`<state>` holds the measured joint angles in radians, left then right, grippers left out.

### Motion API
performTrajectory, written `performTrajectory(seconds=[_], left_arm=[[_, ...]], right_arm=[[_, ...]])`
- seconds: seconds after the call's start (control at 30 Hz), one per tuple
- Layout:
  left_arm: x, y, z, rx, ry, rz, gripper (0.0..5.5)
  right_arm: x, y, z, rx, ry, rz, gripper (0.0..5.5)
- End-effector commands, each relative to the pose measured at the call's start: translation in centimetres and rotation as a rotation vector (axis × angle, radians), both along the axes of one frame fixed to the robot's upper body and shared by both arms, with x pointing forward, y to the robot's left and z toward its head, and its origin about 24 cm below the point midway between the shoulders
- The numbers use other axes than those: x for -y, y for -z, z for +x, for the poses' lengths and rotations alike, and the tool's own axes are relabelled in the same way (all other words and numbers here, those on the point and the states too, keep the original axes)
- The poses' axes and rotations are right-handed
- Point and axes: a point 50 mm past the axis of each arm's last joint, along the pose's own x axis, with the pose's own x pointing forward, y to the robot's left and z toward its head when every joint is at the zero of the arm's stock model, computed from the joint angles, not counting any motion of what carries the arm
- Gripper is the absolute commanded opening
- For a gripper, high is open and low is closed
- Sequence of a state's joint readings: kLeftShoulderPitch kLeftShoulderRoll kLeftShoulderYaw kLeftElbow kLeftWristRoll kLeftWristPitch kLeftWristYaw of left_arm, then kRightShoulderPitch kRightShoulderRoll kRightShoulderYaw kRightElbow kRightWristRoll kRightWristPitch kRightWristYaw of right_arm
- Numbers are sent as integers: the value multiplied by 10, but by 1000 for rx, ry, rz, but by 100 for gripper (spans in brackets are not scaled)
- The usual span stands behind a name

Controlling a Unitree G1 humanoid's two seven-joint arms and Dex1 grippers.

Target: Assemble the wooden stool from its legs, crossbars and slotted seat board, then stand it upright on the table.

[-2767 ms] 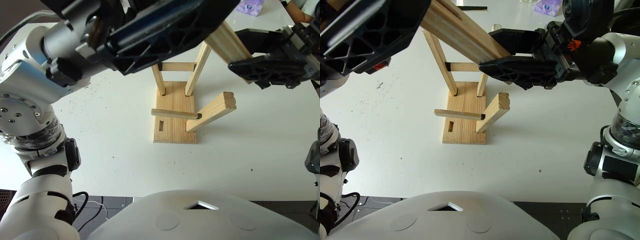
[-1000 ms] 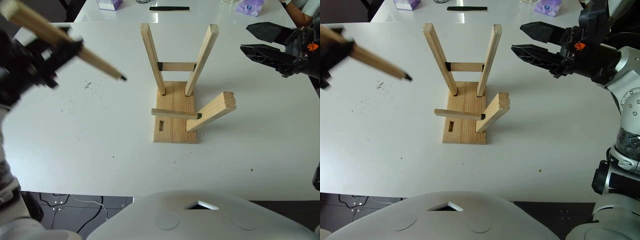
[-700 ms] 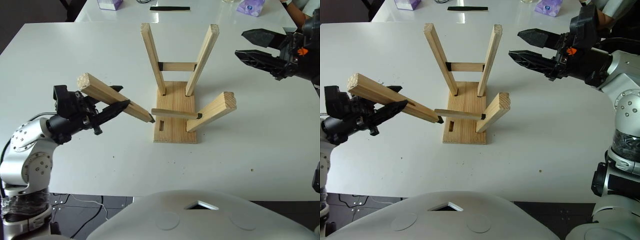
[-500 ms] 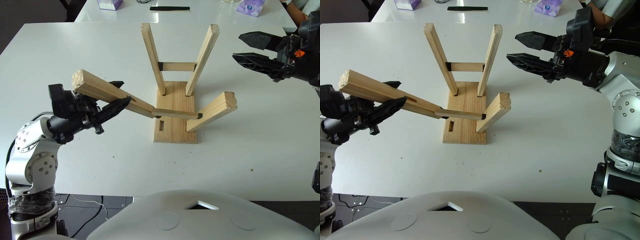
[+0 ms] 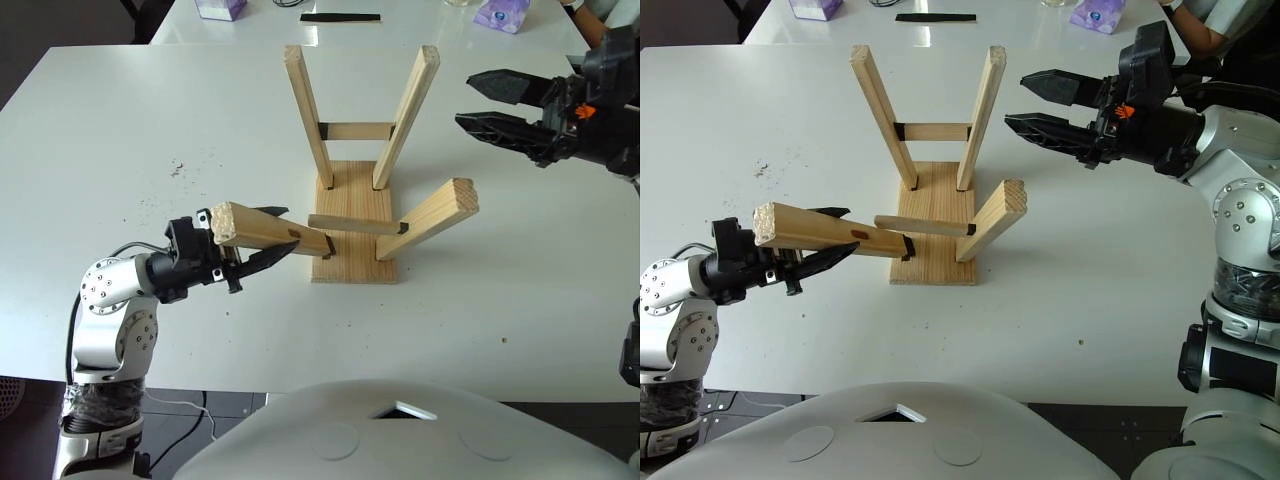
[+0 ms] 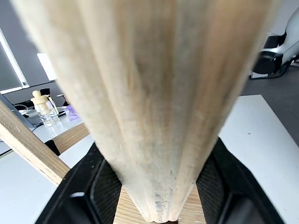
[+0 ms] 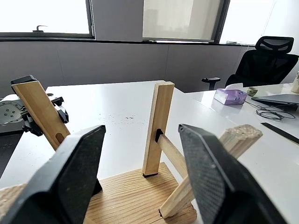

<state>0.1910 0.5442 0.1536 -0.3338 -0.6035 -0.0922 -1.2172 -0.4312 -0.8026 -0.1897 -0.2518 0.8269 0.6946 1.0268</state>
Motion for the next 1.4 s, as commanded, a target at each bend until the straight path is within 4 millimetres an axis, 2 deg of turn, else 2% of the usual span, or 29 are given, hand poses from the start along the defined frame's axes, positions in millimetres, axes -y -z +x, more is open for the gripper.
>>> performTrajectory(seconds=[0.03,0.23,0.47,0.93,1.17,1.4], left_arm=[[-3,8,-1,-21,24,101,205],[-10,1,2,-59,72,136,205],[-7,1,-2,-128,181,235,205],[-21,-15,30,-127,107,248,205],[-18,-14,30,-162,157,240,205],[-16,-30,40,-107,141,214,205]], right_arm=[[-1,-1,1,15,-11,-12,288],[-1,2,-2,18,-14,-19,288],[-1,3,-3,25,-12,-22,288],[-3,10,-9,29,2,-20,288],[-5,13,-10,26,-3,-22,288],[-5,18,-12,24,0,-43,288]])
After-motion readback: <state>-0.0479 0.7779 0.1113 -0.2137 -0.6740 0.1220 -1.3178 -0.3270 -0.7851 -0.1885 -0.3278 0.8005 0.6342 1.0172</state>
